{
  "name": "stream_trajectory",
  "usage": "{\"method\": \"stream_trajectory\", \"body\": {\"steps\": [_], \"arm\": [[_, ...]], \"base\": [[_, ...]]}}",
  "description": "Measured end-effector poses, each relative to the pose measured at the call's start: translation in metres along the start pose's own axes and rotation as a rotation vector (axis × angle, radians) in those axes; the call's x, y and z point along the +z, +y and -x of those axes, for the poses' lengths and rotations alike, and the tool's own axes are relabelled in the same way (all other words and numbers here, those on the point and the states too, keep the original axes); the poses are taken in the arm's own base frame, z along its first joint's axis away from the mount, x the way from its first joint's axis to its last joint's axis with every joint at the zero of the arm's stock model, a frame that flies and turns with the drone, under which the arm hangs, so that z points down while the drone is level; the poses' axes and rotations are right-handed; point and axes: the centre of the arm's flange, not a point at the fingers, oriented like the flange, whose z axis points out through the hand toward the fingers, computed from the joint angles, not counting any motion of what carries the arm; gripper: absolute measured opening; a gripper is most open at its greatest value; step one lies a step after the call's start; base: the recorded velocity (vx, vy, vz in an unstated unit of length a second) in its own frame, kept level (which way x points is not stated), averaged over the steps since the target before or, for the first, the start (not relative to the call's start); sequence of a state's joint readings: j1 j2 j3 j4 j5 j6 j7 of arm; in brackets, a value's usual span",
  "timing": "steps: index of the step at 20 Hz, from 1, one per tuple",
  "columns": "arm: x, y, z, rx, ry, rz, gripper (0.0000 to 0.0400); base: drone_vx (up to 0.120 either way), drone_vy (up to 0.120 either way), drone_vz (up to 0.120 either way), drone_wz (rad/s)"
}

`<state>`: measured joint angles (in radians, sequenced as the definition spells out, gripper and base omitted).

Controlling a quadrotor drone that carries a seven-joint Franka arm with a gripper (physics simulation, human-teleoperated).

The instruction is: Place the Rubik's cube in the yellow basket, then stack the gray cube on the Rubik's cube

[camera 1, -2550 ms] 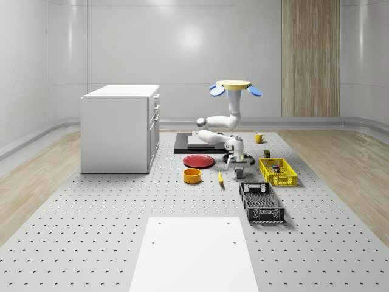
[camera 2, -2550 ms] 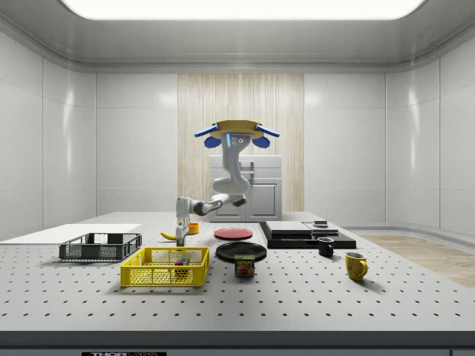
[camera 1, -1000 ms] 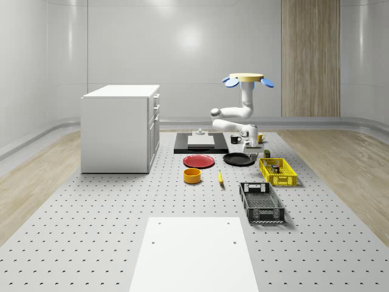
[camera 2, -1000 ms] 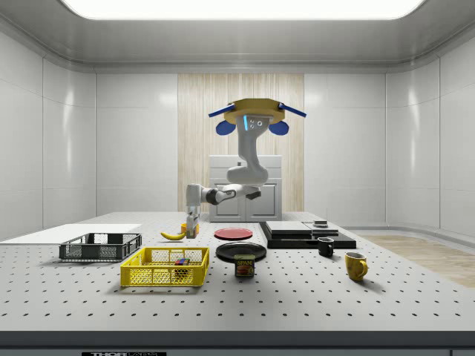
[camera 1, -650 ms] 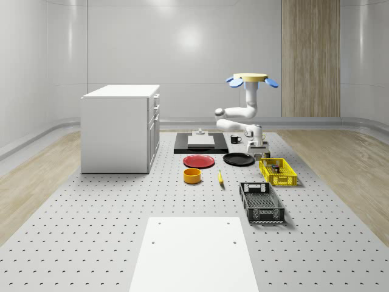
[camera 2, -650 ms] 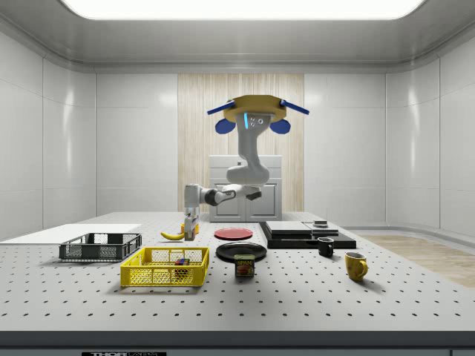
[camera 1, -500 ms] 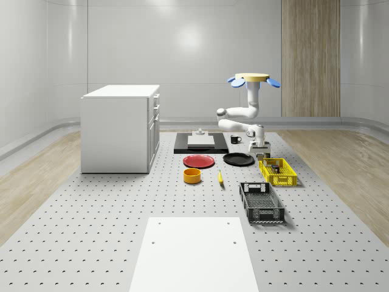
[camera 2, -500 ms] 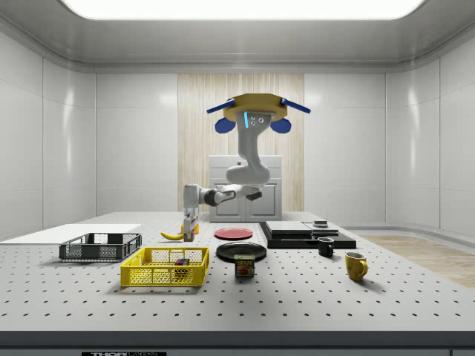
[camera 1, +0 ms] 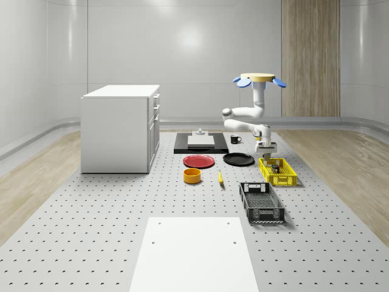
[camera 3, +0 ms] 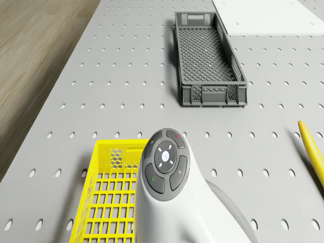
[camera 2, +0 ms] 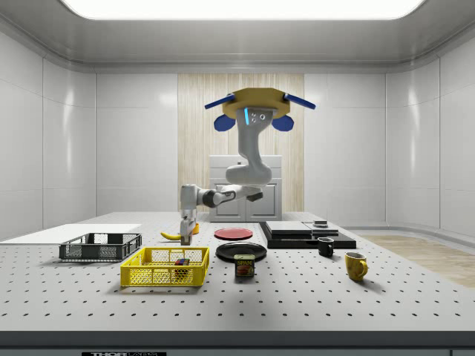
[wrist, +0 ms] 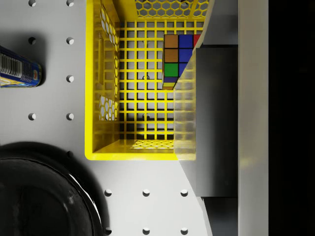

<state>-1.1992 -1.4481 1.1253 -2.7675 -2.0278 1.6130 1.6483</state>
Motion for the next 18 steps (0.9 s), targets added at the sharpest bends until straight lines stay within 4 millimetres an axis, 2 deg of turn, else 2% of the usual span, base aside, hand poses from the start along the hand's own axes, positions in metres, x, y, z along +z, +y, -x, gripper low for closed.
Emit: {"method": "stream_trajectory", "body": {"steps": [4,10,13,15,18], "arm": [[0.0000,0.0000,0.0000,0.000,0.000,0.000,0.0250],[0.0000,0.0000,0.0000,0.000,0.000,0.000,0.0250],[0.0000,0.0000,0.0000,0.000,0.000,0.000,0.0250],[0.0000,0.0000,0.0000,0.000,0.000,0.000,0.0250],[0.0000,0.0000,0.0000,0.000,0.000,0.000,0.0250]], "base": [[0.000,0.120,-0.120,0.000],[0.000,0.120,0.000,0.000],[0.000,0.000,0.000,0.000],[0.000,0.100,0.000,0.000],[0.000,0.013,0.000,0.000]]}}
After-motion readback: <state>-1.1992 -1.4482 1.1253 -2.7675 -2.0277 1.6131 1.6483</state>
